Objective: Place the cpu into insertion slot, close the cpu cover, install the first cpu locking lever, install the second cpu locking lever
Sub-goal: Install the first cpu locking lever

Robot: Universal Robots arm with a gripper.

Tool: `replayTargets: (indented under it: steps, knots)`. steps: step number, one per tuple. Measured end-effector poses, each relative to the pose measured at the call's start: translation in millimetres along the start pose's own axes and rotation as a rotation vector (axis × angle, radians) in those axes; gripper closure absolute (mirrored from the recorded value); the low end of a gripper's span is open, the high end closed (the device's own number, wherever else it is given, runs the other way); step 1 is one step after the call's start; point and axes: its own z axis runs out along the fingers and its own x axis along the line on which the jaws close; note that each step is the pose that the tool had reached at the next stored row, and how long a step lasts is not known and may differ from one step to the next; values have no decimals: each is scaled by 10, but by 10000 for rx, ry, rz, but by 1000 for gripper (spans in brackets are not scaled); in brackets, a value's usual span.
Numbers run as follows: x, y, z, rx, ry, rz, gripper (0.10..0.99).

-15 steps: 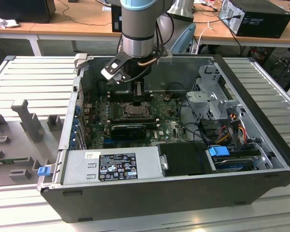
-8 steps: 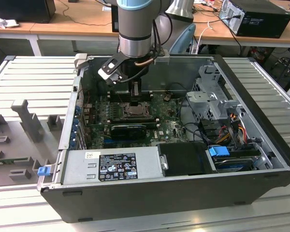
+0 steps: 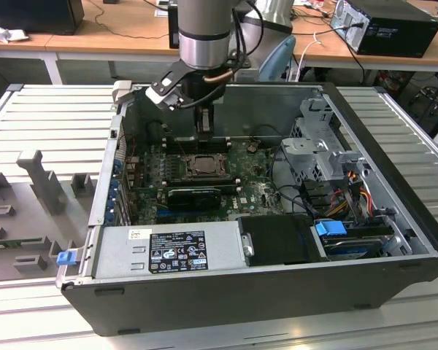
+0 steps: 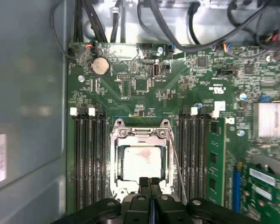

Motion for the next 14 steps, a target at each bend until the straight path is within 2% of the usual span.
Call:
replayTargets:
  steps: [1,11,14]
  knots:
    - [-1,2,-75,-2,-3,-61,980]
    - [-1,2,-75,-35,-55,-2127,980]
    - [-1,2,-75,-49,-42,-2723,980]
